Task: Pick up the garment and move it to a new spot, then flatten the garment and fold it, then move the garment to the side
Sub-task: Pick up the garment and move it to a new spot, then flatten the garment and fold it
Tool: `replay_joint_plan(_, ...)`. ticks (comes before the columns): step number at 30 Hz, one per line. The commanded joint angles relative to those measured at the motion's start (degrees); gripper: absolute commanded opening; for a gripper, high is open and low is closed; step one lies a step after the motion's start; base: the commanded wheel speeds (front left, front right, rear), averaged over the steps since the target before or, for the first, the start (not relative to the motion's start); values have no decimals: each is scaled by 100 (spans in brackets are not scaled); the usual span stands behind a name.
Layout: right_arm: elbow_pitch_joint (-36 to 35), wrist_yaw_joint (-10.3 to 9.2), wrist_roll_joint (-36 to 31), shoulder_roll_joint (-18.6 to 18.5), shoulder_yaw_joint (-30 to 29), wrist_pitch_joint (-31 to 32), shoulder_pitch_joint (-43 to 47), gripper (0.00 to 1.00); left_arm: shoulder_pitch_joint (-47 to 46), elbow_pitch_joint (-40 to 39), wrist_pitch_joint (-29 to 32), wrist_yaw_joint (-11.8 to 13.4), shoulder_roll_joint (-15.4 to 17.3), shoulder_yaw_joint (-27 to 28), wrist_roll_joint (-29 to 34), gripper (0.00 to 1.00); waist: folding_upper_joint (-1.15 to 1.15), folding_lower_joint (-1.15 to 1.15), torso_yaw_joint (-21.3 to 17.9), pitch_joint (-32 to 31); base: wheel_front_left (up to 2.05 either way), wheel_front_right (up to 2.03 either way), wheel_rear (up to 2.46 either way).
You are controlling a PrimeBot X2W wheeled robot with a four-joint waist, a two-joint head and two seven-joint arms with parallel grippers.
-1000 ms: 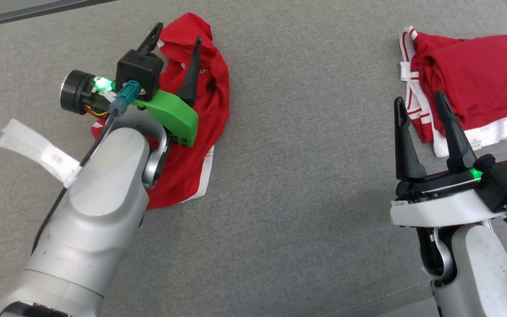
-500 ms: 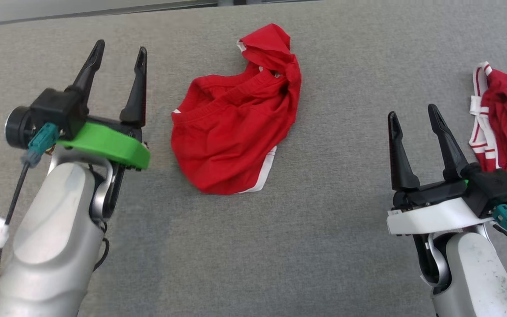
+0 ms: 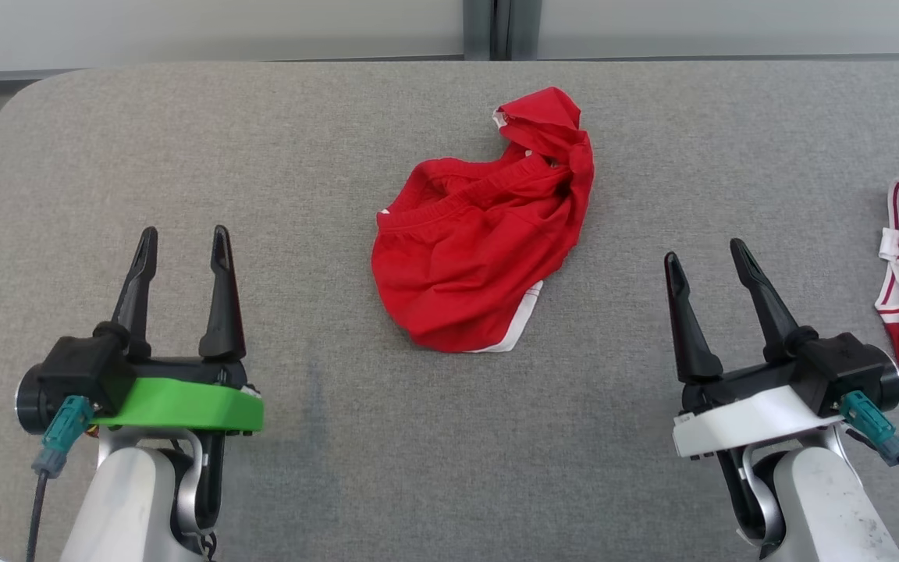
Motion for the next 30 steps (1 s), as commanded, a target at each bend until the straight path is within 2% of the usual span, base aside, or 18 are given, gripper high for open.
replay_joint_plan(1, 50, -10, -15, -13, 11, 3, 64, 100, 124, -33, -12, -70, -84, 46, 94, 100, 0, 0, 80, -36, 0, 0, 0)
replay_joint_plan(7, 422, -10, -13, -13, 251, 3, -15, 100, 111, 74, -13, -301, -274, 88, 572, 100, 0, 0, 242, 37, 0, 0, 0)
replay_joint_plan(10, 910, -10, -6, -13, 423, 3, -149, 100, 44, 129, -13, -399, -379, 101, 660, 100, 0, 0, 357, 95, 0, 0, 0)
replay_joint_plan(12, 1255, -10, 226, -16, 503, 45, -288, 100, 7, 160, -13, -443, -462, 105, 692, 100, 0, 0, 446, 140, 0, 0, 0)
replay_joint_plan(16, 1907, -10, 353, -13, 713, 313, -633, 100, -49, 249, -13, -507, -559, 184, 721, 100, 0, 0, 642, 211, 0, 0, 0)
replay_joint_plan(21, 2627, -10, 510, -17, 720, 617, -1015, 100, -115, 338, -14, -574, -659, 291, 752, 100, 0, 0, 946, 241, 0, 0, 0)
replay_joint_plan(30, 3534, -11, 780, -15, 526, 706, -1472, 100, -33, 467, -13, -646, -728, 329, 752, 100, 0, 0, 1332, 252, 0, 0, 0)
